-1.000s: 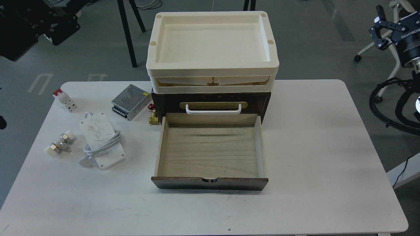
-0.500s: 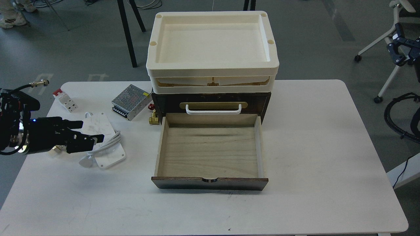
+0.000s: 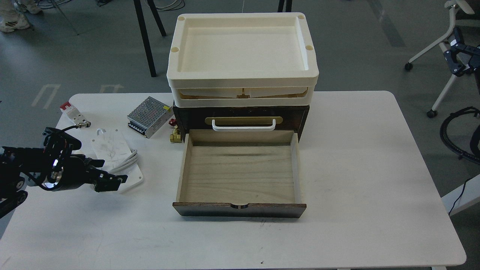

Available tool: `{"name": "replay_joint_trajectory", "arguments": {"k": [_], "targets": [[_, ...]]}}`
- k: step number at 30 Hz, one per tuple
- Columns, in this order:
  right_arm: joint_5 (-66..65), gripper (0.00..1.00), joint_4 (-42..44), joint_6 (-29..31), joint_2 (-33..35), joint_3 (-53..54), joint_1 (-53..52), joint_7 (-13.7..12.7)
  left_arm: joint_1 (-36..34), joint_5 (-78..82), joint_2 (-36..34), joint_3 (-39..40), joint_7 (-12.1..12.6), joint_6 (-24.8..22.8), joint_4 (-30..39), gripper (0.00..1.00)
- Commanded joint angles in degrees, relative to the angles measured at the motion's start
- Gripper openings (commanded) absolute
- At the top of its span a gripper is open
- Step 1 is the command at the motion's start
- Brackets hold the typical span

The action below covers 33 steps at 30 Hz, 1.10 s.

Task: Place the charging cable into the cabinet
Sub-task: 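Close the left gripper on the white charging cable coil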

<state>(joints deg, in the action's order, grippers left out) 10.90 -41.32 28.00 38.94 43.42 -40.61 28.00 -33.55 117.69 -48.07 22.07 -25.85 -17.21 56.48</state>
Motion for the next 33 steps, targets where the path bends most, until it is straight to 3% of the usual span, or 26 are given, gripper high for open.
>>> {"name": "replay_joint_trajectory", "arguments": {"k": [1,8,12,16,24,26,27,28,33], "targets": [[0.0,1.0,0.01,0.0,0.0,0.0,0.27,0.0,-0.2,1.05,0.79,-0.1,-0.08,0.16,-2.25,0.99],[0.0,1.0,0.01,0.0,0.0,0.0,0.45,0.0,-0.12,0.97,2.55,-0.18,-2.15,1.56,-3.22,0.95],[0.0,1.0,0.01,0.0,0.0,0.0,0.89,0.0,-0.38,1.05,3.6,-0.18,-2.15,3.32,-3.4,0.73],[0.0,1.0,0.18,0.0,0.0,0.0,1.15,0.0,-0.47,1.49,4.74,-0.18,-1.84,4.11,-5.68,0.63],[0.09,1.0,0.36,0.0,0.0,0.09,1.33,0.0,-0.2,1.93,4.74,-0.53,-0.87,5.96,-7.0,0.53],[0.0,1.0,0.36,0.0,0.0,0.09,1.33,0.0,-0.47,1.93,4.74,-1.67,-0.87,6.74,-7.0,0.42],[0.08,1.0,0.36,0.0,0.0,0.09,1.33,0.0,-0.47,1.93,4.74,-1.94,-0.87,7.01,-7.0,0.26],[0.09,1.0,0.36,0.0,0.0,0.09,1.33,0.0,-0.55,1.93,4.74,-2.2,-0.79,7.36,-7.0,0.0],[0.09,1.0,0.45,0.0,0.0,0.18,2.12,0.0,-0.55,1.67,4.83,-2.21,-0.87,10.44,-6.57,0.0]]}}
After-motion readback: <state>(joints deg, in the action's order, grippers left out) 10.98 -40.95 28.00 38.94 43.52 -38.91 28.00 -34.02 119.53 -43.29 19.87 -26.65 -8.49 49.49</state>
